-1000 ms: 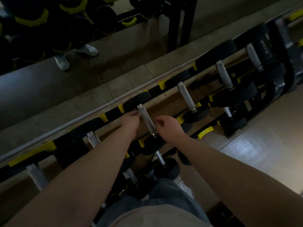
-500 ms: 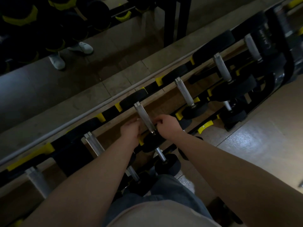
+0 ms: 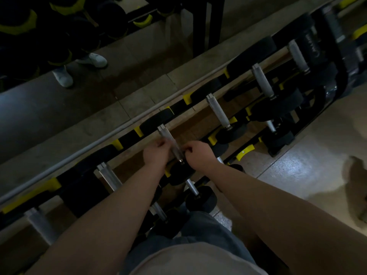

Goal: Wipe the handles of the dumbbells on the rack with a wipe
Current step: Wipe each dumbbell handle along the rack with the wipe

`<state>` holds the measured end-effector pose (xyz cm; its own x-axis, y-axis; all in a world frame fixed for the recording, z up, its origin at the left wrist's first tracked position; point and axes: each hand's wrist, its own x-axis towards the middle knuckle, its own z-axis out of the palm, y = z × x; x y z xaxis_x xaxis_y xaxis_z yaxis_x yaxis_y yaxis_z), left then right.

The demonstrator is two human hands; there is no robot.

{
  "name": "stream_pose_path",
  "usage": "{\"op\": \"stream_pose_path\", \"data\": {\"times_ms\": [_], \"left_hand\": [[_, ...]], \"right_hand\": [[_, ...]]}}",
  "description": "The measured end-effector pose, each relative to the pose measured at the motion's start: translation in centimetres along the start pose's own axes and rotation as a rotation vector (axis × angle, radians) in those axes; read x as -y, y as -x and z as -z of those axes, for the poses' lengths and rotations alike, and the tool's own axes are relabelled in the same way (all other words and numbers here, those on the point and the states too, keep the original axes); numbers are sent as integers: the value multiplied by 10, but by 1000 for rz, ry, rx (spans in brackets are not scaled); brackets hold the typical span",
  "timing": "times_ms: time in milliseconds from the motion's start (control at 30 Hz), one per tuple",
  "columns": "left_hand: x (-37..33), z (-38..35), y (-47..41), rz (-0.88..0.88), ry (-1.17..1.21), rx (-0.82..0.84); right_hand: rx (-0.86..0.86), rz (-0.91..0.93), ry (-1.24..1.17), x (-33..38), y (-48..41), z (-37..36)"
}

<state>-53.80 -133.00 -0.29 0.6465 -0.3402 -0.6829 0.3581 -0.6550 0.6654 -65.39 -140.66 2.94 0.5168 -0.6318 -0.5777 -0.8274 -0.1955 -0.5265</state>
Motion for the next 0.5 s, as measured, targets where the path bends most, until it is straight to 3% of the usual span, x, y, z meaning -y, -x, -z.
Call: {"op": "stream_pose_path", "data": {"times_ms": [100, 200, 267, 333, 500], "left_hand": [[-17, 0, -12, 98, 294, -101], [-13, -3, -13, 119, 346, -126], [3, -6, -6, 197, 315, -92], [27, -10, 1, 277, 284, 56], [22, -3, -11, 271, 98, 187]], "right_hand": [[3, 1, -19, -2, 0, 2], [-11, -5, -18, -4, -2, 0], [-17, -11, -29, -4, -2, -1], [-13, -13, -36, -5, -3, -2], [6, -7, -30, -7, -5, -4]]}}
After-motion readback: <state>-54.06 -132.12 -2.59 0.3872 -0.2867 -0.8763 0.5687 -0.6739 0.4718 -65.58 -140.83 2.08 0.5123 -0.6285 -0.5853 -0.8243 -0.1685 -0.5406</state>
